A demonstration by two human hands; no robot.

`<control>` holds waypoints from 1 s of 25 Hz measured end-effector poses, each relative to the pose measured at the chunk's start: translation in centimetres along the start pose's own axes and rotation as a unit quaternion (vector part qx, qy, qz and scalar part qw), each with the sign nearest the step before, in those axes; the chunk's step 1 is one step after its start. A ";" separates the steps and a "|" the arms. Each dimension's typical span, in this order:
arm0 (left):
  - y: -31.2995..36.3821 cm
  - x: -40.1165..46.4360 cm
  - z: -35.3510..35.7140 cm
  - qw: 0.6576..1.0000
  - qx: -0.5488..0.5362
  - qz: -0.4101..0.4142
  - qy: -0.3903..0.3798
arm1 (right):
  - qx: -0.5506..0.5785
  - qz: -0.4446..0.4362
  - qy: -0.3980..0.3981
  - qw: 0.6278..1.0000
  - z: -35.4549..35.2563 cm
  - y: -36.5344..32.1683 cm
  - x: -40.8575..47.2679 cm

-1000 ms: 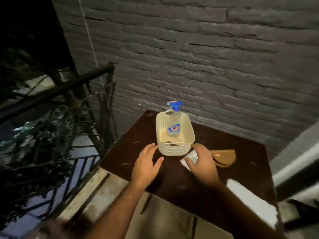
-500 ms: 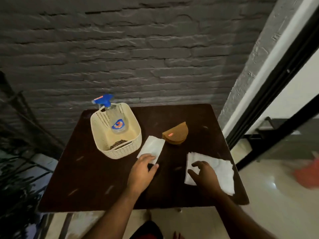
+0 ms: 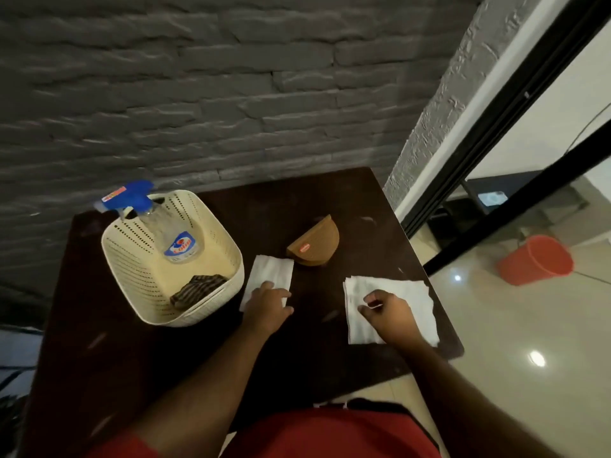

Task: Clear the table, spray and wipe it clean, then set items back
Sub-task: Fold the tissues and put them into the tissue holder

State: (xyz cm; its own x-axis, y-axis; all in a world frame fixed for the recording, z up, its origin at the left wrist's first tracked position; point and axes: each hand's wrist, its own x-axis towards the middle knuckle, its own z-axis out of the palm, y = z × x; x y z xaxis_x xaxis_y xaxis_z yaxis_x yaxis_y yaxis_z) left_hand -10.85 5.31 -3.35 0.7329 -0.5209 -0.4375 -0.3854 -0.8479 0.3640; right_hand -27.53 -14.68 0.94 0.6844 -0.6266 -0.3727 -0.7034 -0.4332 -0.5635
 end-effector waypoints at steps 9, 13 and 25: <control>-1.2 1.6 2.5 0.994 0.081 -0.021 0.069 | -0.060 0.009 -0.074 0.995 -0.4 2.5 -0.1; -0.8 2.8 2.7 0.996 0.044 -0.060 0.058 | -0.066 -0.013 -0.060 0.996 -1.6 2.6 1.2; 4.2 -0.2 2.4 0.981 -0.069 -0.098 0.154 | 0.043 0.015 -0.153 0.987 -2.0 3.3 4.4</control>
State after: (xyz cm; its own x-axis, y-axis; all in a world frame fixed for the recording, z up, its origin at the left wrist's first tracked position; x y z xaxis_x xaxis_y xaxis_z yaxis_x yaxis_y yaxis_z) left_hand -13.99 1.65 -3.74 0.9284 -0.2769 -0.2480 -0.1567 -0.8965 0.4144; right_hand -27.18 -20.12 -1.10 0.6983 -0.4072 -0.5887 -0.7148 -0.3529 -0.6037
